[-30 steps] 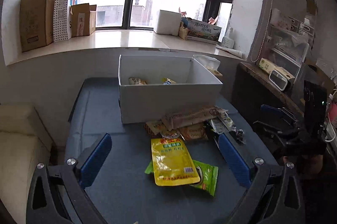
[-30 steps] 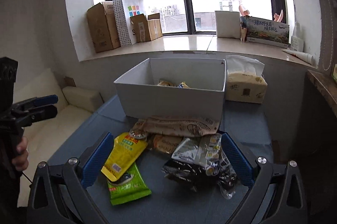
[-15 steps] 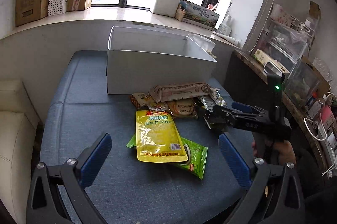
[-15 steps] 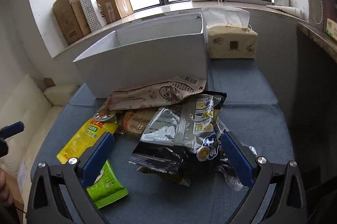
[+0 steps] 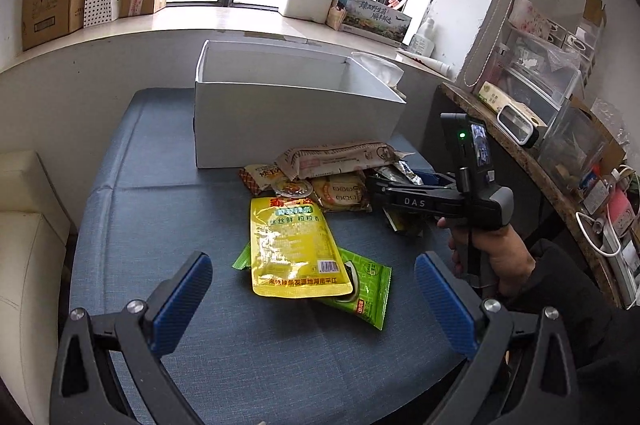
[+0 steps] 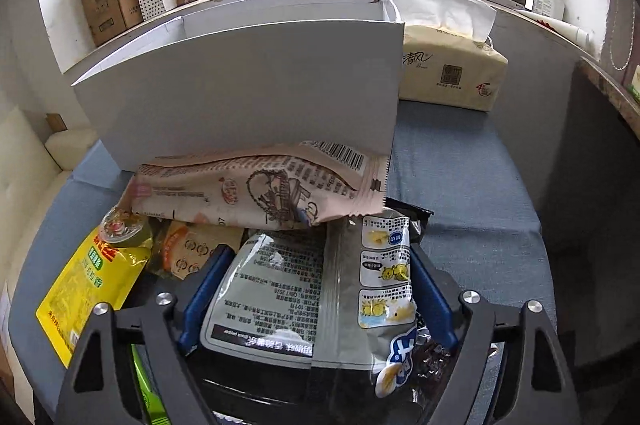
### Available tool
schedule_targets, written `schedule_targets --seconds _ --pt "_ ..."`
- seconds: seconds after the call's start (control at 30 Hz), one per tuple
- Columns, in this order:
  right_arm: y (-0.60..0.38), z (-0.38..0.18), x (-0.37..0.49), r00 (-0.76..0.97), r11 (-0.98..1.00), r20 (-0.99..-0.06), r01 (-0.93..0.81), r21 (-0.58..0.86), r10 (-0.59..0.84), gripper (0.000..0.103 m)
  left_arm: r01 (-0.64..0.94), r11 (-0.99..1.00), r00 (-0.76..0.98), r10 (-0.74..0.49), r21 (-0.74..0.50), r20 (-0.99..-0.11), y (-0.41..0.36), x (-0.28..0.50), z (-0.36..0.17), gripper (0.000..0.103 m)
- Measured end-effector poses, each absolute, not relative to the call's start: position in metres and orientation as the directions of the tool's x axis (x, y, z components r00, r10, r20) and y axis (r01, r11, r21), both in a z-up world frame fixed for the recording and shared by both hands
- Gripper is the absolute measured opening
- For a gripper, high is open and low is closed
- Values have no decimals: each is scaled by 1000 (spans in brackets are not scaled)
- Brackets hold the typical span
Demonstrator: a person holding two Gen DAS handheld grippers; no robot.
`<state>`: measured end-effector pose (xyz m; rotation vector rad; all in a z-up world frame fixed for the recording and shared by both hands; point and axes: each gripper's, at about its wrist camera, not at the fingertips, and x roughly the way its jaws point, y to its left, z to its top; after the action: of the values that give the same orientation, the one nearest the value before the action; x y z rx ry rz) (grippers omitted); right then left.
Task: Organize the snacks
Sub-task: 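Grasp the silver-and-black bag with right tool while left tool grasps yellow spicy-strip bag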
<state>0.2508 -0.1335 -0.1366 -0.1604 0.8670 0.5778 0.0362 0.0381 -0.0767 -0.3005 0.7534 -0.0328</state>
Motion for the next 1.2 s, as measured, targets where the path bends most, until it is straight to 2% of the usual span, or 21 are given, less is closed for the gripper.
schedule_targets --seconds 0.13,0.23,0.57,0.7,1.1,1.2 --pt "-143 -128 244 493 824 -753 -555 114 436 68 -84 956 721 -136 -280 -680 39 38 -81 103" --pt "-150 -123 234 484 811 -753 -574 112 447 64 -93 957 713 -128 -274 -690 39 41 -85 103" --pt "-205 -74 173 548 789 -621 -581 200 560 62 -83 965 682 -128 -249 -720 31 57 -102 103" --pt "-227 -63 154 560 787 -587 -566 245 585 62 -85 978 653 -91 -192 -752 24 82 -115 103" --pt "-241 -72 140 549 793 -597 -541 280 585 62 -154 988 516 66 -17 -854 15 178 -166 102" --pt "-240 -73 138 551 792 -595 -546 273 585 62 -183 982 495 54 -44 -867 22 184 -176 86"
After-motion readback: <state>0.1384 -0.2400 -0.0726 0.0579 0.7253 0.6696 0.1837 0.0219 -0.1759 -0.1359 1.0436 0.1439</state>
